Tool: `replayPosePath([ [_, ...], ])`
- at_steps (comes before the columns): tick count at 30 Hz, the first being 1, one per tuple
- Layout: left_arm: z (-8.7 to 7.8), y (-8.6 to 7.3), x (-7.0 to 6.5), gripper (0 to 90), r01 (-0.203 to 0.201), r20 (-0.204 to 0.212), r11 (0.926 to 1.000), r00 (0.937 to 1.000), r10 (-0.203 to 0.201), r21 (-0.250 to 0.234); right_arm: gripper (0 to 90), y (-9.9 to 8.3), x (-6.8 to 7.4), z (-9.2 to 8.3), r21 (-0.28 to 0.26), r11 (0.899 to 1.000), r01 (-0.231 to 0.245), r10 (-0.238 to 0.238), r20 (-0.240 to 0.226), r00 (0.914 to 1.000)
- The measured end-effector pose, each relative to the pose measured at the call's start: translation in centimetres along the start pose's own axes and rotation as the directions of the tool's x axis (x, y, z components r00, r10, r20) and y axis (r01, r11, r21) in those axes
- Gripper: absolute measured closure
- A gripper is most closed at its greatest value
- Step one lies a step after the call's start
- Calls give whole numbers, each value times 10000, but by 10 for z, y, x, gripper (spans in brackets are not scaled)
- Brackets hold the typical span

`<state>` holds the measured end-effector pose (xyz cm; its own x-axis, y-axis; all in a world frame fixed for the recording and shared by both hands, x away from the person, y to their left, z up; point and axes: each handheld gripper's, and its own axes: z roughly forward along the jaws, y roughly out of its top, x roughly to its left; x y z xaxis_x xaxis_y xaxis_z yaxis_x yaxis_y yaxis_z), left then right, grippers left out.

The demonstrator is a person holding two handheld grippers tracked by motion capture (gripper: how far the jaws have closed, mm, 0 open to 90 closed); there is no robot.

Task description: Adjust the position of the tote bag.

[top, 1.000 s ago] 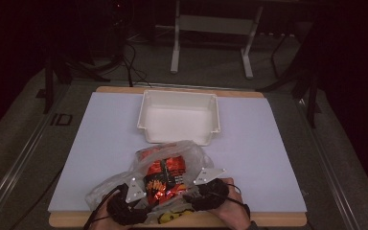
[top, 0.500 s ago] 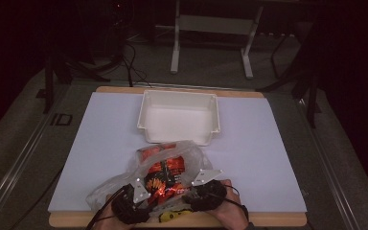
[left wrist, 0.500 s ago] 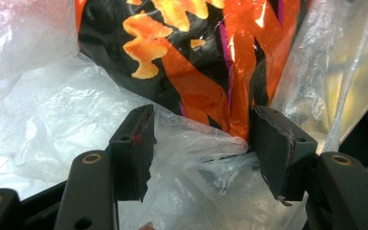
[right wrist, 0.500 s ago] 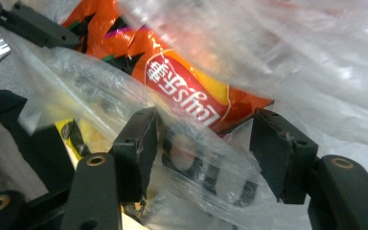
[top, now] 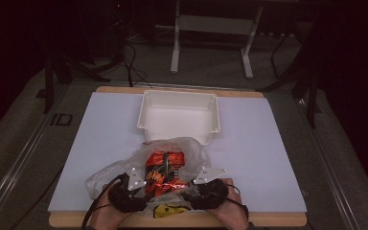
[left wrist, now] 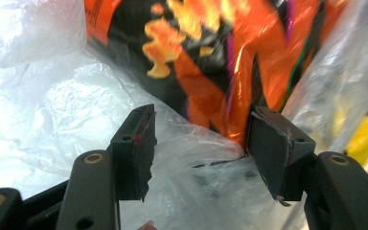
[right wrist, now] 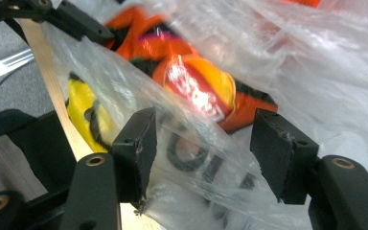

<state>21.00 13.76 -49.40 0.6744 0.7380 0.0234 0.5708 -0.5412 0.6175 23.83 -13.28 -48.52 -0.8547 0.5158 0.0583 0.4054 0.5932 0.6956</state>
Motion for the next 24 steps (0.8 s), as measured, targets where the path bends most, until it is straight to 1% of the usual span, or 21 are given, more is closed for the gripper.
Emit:
replayPosePath([
  [1,-6,1,-1,434,25,90,9998,10000,-23,-175,434,2,1,-2,-120,9999,40,-40,-4,10000],
  [2,-9,2,-1,435,22,153,9996,9999,-18,-270,447,5,3,-8,-306,9994,147,-148,-51,9999],
  [4,-14,4,-3,439,84,332,9986,9994,-66,-529,484,9,6,-12,-522,9983,274,-277,-61,9996],
  [5,-16,5,-4,440,78,356,9981,9993,-57,-610,507,11,7,-14,-682,9971,343,-350,-102,9993],
  [6,-16,5,-4,445,78,356,9981,9993,-57,-610,507,11,7,-14,-682,9971,343,-350,-102,9993],
  [7,-19,8,-6,445,27,378,9971,9993,1,-760,540,13,9,-17,-802,9960,399,-413,-152,9990],
  [8,-20,9,-7,446,36,409,9966,9992,-3,-820,621,18,12,-21,-1007,9932,590,-618,-257,9978],
  [10,-22,12,-9,447,-59,376,9956,9992,94,-936,701,22,16,-24,-1149,9901,808,-843,-263,9961],
  [12,-23,14,-11,448,-70,375,9946,9992,109,-1036,763,27,20,-28,-1301,9861,1034,-1090,-362,9934],
  [13,-24,15,-10,448,-157,301,9948,9994,188,-1009,795,30,23,-30,-1402,9835,1148,-1210,-368,9920],
  [14,-24,16,-10,448,-132,260,9945,9995,160,-1038,814,34,26,-32,-1475,9803,1311,-1380,-379,9897],
  [17,-24,19,-8,453,-34,202,9943,9998,56,-1070,851,46,31,-37,-1724,9705,1687,-1766,-314,9838],
  [20,-24,19,-7,454,-14,77,9937,10000,23,-1120,849,58,31,-37,-1950,9639,1815,-1908,-296,9812],
  [22,-23,19,-7,454,36,11,9940,10000,-35,-1096,821,66,29,-33,-2018,9635,1757,-1848,-270,9824],
  [24,-21,19,-5,454,67,-53,9948,10000,-73,-1021,776,73,24,-26,-1857,9671,1741,-1798,-139,9836],
])
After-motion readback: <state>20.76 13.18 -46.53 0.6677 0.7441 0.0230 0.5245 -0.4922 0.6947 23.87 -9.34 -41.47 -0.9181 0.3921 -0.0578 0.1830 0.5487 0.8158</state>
